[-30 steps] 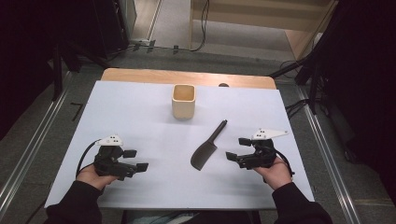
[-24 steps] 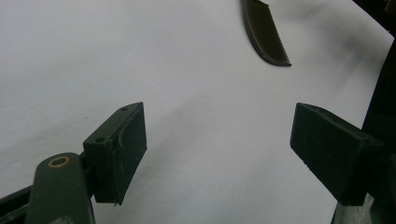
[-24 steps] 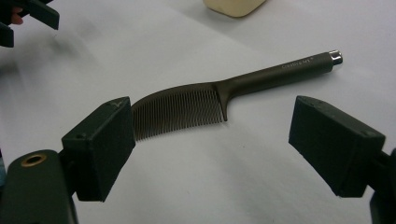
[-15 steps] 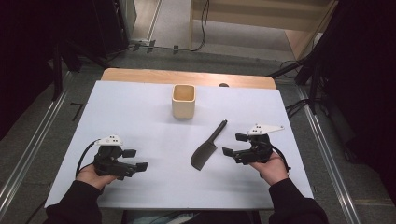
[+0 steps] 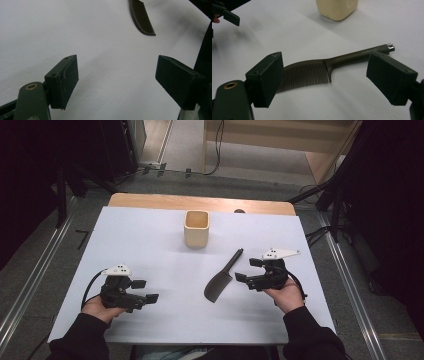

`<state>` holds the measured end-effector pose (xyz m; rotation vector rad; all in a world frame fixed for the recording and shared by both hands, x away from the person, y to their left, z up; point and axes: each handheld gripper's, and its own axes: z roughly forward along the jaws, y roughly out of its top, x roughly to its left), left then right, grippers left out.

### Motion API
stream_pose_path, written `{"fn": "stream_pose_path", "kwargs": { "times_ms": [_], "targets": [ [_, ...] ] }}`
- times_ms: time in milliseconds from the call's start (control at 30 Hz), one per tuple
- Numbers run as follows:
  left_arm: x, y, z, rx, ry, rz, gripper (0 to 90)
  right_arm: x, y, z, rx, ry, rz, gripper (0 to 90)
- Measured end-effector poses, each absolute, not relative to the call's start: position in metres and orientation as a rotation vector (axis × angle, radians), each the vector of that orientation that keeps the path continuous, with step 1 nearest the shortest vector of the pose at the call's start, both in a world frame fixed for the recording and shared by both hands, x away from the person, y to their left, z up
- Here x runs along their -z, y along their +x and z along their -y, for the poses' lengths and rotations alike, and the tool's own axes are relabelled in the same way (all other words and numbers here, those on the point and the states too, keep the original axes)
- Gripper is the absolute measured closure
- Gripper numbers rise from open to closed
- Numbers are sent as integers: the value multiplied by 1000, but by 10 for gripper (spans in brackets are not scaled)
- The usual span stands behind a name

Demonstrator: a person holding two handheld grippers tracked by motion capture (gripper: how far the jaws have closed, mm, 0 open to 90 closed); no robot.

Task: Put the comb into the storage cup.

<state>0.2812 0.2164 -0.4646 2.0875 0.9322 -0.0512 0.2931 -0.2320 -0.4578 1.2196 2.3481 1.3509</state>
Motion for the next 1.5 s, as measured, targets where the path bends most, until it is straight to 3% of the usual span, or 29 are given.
{"fn": "stream_pose_path", "kwargs": {
  "times_ms": [1500],
  "targets": [
    [467,283,-217,60,2088,-941,191,446,343,205,-1367,1186,-2360,133]
  ]
}}
